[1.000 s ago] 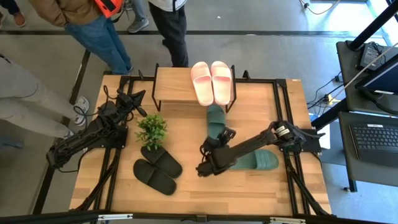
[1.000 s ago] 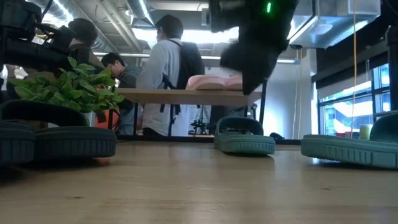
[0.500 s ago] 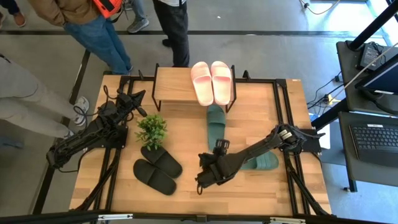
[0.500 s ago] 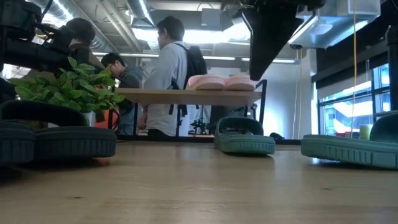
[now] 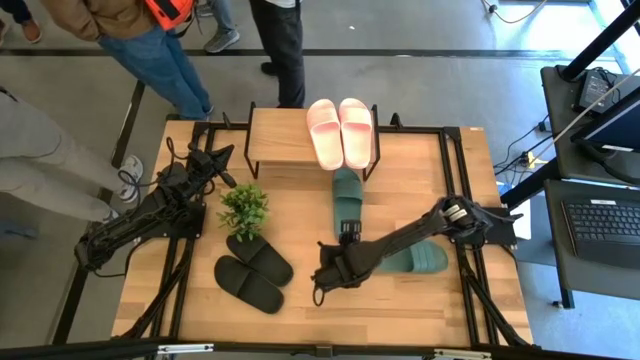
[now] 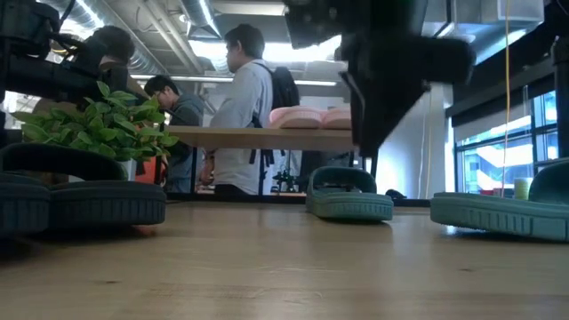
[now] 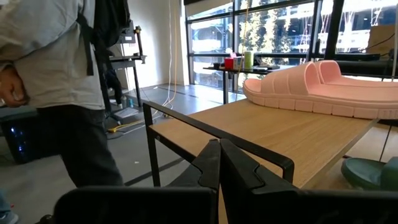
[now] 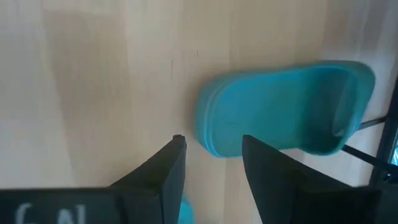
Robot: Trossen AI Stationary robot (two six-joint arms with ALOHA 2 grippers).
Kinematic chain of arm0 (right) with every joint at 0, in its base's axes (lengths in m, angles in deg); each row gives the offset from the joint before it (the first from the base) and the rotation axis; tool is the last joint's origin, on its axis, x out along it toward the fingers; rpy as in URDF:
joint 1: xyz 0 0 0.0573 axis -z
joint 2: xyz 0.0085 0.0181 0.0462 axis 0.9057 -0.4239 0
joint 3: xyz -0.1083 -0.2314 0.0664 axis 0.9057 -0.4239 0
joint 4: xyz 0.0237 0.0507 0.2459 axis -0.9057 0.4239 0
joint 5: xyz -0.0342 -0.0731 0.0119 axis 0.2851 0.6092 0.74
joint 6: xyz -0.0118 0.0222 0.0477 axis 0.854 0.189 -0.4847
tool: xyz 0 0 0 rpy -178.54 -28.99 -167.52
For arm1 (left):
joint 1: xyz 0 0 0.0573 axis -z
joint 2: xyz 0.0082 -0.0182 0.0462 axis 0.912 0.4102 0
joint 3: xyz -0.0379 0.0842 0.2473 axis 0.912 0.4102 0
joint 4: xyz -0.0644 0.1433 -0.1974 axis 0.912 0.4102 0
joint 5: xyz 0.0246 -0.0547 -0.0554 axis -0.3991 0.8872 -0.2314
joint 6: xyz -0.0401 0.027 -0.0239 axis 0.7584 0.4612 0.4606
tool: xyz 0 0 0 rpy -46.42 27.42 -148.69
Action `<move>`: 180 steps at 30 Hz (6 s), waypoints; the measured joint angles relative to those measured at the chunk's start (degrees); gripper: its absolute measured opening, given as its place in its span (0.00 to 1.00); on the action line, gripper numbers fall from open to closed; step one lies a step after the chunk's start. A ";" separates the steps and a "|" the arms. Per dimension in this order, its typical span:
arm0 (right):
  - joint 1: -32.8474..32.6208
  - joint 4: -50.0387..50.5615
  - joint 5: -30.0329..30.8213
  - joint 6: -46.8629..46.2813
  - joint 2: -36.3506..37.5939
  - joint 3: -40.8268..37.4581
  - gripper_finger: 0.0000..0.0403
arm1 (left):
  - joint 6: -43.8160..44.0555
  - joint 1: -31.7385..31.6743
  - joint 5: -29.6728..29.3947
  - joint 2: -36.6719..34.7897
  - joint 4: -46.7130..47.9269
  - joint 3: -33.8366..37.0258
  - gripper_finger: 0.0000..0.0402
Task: Pick and place slides into the shelf
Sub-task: Put the bottom green slide under the shelf
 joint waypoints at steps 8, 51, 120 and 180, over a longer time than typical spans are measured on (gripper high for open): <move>1.51 -10.82 -1.61 3.17 4.29 -9.88 0.40 | -0.01 -0.01 -0.01 0.01 -0.01 0.01 0.00; 4.56 -29.62 -3.89 8.66 10.12 -27.15 0.40 | -2.56 -0.02 -0.02 -0.01 0.00 0.00 0.00; 18.79 -28.31 5.63 15.05 10.06 -27.11 0.01 | -4.44 0.00 -0.02 -0.01 -0.01 0.00 0.00; 24.65 -26.14 6.14 15.87 10.06 -26.42 0.40 | -3.42 -0.01 -0.02 -0.01 0.00 0.00 0.00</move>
